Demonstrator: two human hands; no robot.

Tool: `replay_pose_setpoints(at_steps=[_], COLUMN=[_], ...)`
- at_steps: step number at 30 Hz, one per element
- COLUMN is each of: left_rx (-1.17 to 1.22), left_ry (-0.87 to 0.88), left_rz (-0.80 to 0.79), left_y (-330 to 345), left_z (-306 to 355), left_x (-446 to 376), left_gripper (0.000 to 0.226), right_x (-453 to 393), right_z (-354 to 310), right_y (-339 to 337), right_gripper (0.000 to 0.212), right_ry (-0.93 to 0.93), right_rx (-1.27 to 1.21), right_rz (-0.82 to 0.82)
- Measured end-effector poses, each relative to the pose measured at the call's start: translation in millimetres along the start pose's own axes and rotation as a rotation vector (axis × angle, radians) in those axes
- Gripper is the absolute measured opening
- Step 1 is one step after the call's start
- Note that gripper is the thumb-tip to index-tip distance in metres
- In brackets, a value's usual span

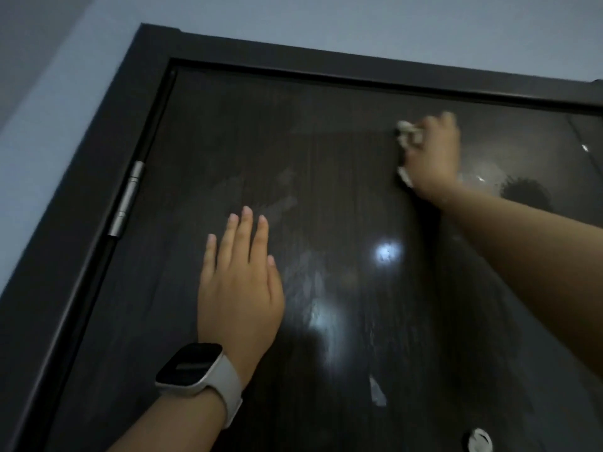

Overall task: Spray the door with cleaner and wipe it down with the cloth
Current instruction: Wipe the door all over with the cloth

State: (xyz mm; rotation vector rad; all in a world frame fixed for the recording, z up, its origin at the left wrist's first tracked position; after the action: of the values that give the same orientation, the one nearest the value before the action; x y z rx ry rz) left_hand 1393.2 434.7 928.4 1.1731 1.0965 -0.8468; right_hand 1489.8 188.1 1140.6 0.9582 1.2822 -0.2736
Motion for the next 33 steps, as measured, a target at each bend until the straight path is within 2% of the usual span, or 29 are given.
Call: replay_pose_setpoints(at_steps=[2, 5, 8, 10, 13, 15, 17, 20, 23, 26, 29, 31, 33], left_rx=[0.001, 0.011, 0.014, 0.009, 0.007, 0.005, -0.004, -0.011, 0.009, 0.034, 0.048, 0.052, 0.077], left_ry=[0.006, 0.003, 0.009, 0.005, -0.003, 0.001, 0.000, 0.025, 0.160, 0.239, 0.112, 0.083, 0.048], left_rz=[-0.005, -0.016, -0.008, 0.002, 0.003, 0.002, -0.010, -0.020, -0.036, -0.092, -0.044, -0.015, -0.009], left_y=[1.4, 2.8, 2.6, 2.1, 2.0, -0.7, -6.9, -9.2, 3.9, 19.5, 17.1, 14.7, 15.3], left_z=[1.8, 2.9, 2.2, 2.8, 3.1, 4.9, 6.4, 4.5, 5.3, 8.4, -2.2, -3.7, -4.4], left_x=[2.2, 3.2, 1.2, -0.2, -0.6, -2.9, -8.9, -37.2, -73.2, -87.1, -84.8, -83.2, -85.3], left_gripper=[0.054, 0.054, 0.054, 0.054, 0.055, 0.055, 0.051, 0.041, 0.049, 0.057, 0.062, 0.063, 0.064], right_x=[-1.5, -0.7, -4.5, -3.4, 12.5, 15.2, 3.1, -24.6, -42.6, -46.8, -52.2, -56.6, -60.3], right_z=[28.1, 14.6, -49.4, -101.3, -169.1, -180.0, -156.7, -67.1, 29.6, 89.2, 96.5, 67.0, 18.0], right_y=[-10.0, -8.6, 14.3, 32.8, 49.4, 56.3, 51.0, 28.5, -3.0, -9.5, -1.7, 8.1, 29.2], right_gripper=[0.020, 0.027, 0.045, 0.036, 0.025, 0.020, 0.011, 0.015, 0.020, 0.007, 0.023, 0.029, 0.030], right_ry=[0.123, 0.188, 0.026, -0.067, -0.224, -0.341, -0.376, -0.242, -0.073, 0.058, 0.190, 0.173, 0.100], right_rx=[0.021, 0.071, 0.099, -0.028, -0.143, -0.172, -0.172, -0.044, 0.050, 0.170, 0.160, 0.130, 0.005], right_rz=[0.035, 0.014, -0.116, -0.158, -0.136, -0.135, -0.078, -0.019, 0.013, 0.052, 0.082, 0.097, 0.042])
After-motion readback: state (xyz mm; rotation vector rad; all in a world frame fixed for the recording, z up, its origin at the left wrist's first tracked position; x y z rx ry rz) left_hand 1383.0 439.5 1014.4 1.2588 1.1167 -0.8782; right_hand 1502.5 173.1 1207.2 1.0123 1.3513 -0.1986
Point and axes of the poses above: each hand's wrist, its own x-axis away from the middle knuckle, its own y-axis out of the palm, z = x × y, the point moved 4 cm from there along -x, towards the middle knuckle, and after that the axes turned 6 degrees about z, right-handed, at the moved point
